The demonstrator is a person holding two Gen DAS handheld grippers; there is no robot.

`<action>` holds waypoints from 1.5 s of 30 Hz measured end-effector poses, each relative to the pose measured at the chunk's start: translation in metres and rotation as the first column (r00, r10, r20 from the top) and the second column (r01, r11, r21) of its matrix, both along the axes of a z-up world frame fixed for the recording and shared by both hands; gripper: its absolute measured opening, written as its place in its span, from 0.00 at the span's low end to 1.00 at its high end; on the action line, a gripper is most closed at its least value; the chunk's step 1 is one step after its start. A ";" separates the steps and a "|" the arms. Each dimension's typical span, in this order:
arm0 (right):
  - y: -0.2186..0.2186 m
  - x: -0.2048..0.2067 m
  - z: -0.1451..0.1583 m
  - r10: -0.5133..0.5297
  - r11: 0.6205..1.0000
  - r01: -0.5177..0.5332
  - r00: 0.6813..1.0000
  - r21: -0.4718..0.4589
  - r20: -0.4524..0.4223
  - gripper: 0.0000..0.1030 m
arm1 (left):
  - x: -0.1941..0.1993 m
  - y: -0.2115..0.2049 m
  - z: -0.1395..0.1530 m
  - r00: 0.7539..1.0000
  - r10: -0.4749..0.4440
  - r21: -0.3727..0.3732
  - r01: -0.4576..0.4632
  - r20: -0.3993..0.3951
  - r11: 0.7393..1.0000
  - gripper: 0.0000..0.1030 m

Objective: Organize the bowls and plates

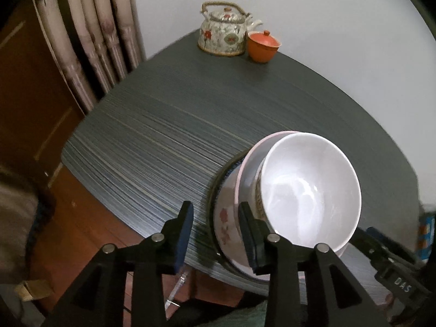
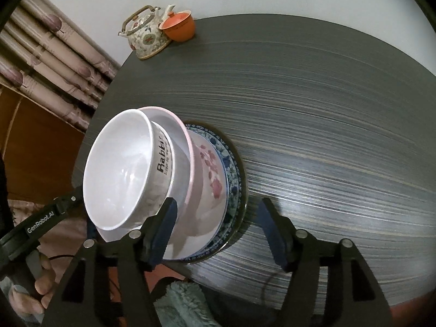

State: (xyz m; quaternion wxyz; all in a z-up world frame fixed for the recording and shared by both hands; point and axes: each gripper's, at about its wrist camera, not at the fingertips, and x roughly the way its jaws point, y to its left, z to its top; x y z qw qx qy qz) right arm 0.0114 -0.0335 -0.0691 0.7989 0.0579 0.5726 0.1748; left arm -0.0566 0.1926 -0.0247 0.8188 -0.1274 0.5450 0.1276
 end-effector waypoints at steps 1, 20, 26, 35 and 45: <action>-0.001 -0.002 0.001 0.002 1.000 -0.002 1.000 0.002 0.008 0.61 | -0.003 -0.003 0.003 1.000 -0.001 0.017 0.001 0.016 1.000 0.34; 0.019 -0.066 -0.003 0.163 0.985 -0.150 0.968 -0.079 0.191 0.91 | -0.038 -0.043 0.014 0.992 -0.046 0.188 0.023 0.122 0.982 0.51; 0.021 -0.070 -0.003 0.167 0.985 -0.152 0.963 -0.085 0.213 0.96 | -0.039 -0.048 0.010 0.993 -0.046 0.214 0.022 0.108 0.977 0.52; 0.021 -0.072 -0.007 0.172 0.984 -0.158 0.965 -0.086 0.197 0.97 | -0.039 -0.051 0.005 0.995 -0.044 0.217 0.023 0.093 0.976 0.52; 0.022 -0.073 -0.012 0.172 0.983 -0.157 0.969 -0.095 0.180 0.98 | -0.038 -0.050 0.003 0.995 -0.041 0.199 0.023 0.088 0.980 0.52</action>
